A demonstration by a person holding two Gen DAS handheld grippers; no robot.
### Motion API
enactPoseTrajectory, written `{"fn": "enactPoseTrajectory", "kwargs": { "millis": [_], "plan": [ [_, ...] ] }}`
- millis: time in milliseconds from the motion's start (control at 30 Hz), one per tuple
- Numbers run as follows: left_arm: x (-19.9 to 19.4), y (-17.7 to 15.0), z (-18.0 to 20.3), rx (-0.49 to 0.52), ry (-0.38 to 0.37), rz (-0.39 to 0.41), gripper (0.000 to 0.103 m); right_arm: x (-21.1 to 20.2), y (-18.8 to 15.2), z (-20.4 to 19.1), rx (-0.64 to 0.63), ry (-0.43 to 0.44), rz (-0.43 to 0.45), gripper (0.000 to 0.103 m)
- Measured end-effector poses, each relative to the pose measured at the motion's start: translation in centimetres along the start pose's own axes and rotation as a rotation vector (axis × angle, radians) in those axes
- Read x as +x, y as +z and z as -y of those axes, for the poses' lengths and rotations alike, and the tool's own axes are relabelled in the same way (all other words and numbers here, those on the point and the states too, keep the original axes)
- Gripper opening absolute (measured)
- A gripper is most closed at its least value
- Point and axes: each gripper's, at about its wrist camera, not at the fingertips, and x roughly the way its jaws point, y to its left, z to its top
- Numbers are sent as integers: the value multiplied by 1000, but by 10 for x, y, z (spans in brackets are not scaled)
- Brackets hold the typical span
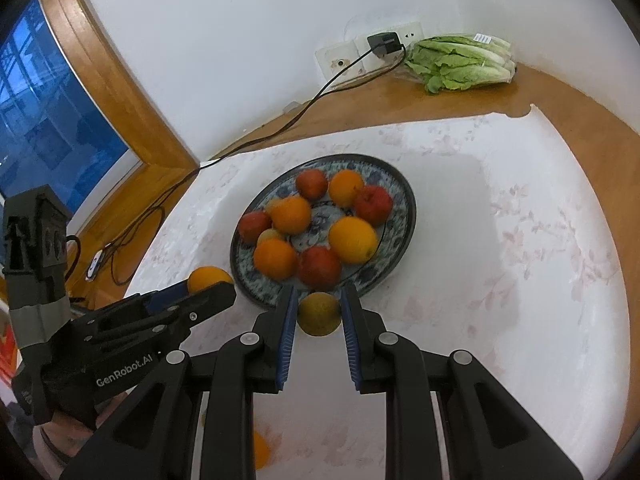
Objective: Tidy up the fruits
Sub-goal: 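Carry the orange and yellow-green fruit over the plate with both tools, then open both tools to set the orange and yellow-green fruit on the plate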
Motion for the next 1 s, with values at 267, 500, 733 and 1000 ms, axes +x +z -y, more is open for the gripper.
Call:
{"fn": "enactPoseTrajectory", "kwargs": {
  "millis": [267,500,733,1000],
  "plan": [
    [15,7,1,8,7,-16,40,12,7,6,-14,-23,3,24],
    [21,8,3,24,13,-9,40,21,8,8,-29,-28,1,24],
    [24,10,3,43,32,6,40,28,7,5,-58,-40,6,24],
    [22,13,2,38,15,7,40,27,8,4,-68,-33,25,27]
  ]
}}
